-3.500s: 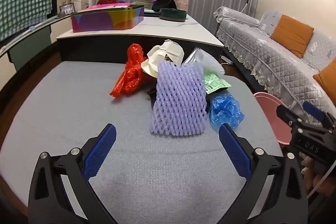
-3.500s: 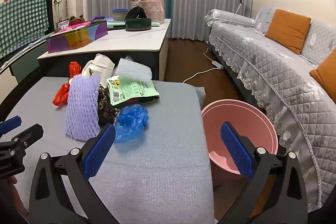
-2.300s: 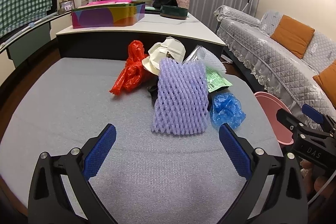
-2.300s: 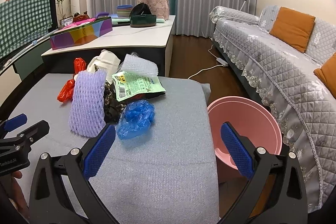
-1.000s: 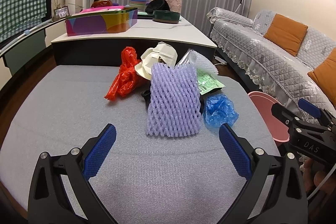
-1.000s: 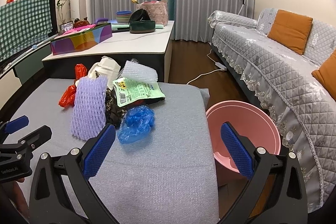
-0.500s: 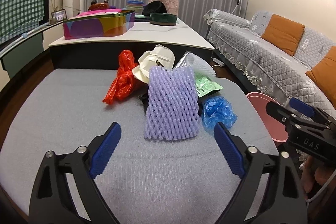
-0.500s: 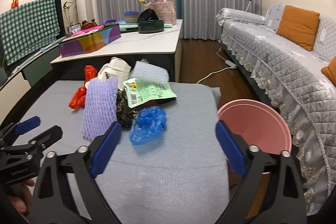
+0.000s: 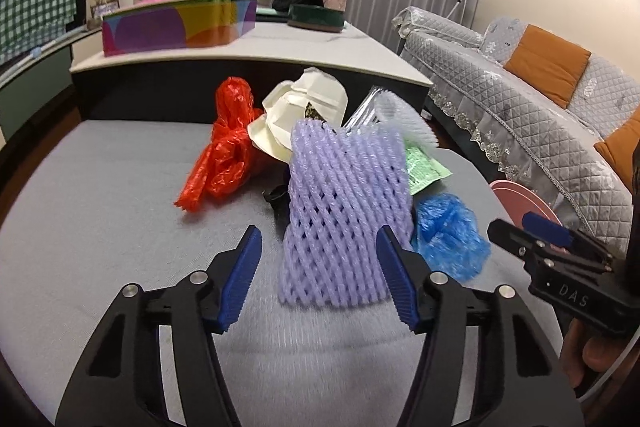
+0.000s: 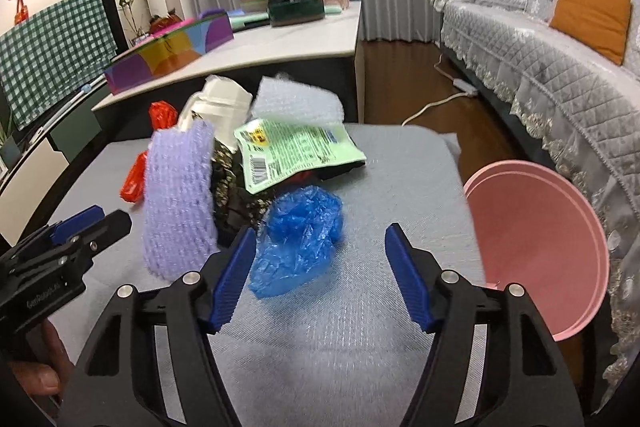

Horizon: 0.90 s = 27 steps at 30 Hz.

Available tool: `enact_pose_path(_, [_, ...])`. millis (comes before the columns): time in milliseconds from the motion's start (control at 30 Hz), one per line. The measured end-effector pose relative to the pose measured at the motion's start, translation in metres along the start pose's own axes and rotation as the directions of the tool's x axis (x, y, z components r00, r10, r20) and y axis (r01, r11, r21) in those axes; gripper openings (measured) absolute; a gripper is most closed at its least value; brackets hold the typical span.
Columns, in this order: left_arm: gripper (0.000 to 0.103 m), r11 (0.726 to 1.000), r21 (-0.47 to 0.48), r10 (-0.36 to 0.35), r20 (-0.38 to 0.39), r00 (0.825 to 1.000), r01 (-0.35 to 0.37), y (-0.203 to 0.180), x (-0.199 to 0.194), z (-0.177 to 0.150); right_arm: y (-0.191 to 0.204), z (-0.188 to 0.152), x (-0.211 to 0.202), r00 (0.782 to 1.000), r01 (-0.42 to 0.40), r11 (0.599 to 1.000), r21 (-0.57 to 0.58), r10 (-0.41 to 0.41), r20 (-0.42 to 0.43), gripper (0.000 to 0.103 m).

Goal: Collect trash
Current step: 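Grasp the purple foam net with the left tool while the right tool grasps the blue bag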

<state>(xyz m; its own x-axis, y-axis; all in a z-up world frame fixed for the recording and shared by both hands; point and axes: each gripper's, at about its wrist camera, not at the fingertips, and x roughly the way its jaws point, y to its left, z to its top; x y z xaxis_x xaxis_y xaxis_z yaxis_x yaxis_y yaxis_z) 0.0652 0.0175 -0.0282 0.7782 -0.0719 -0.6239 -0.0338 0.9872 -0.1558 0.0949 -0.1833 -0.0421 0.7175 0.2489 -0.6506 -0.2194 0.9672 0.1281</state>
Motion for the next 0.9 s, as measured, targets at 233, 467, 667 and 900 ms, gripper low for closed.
enact_pose_path(233, [0.059, 0.999, -0.030, -0.017, -0.026, 1.000, 0.016, 0.006, 0.031, 0.006, -0.004, -0.003, 0.029, 0.997, -0.027, 0.999, 0.021, 0.029, -0.070, 0.067])
enact_pose_path(467, [0.022, 0.998, -0.044, -0.053, -0.063, 0.997, 0.051, 0.002, 0.047, 0.008, -0.002, -0.007, 0.043, 0.992, -0.046, 0.999, 0.024, 0.048, -0.119, 0.038])
enact_pose_path(667, [0.009, 0.998, -0.010, -0.061, -0.040, 0.997, 0.061, -0.003, 0.037, 0.010, 0.001, -0.007, 0.040, 0.993, -0.054, 0.999, -0.006, 0.053, -0.107, 0.008])
enact_pose_path(900, [0.008, 0.997, 0.010, -0.074, 0.009, 0.997, 0.074, -0.005, 0.016, 0.013, 0.005, 0.001, 0.017, 0.999, -0.033, 0.998, -0.044, 0.031, -0.031, 0.005])
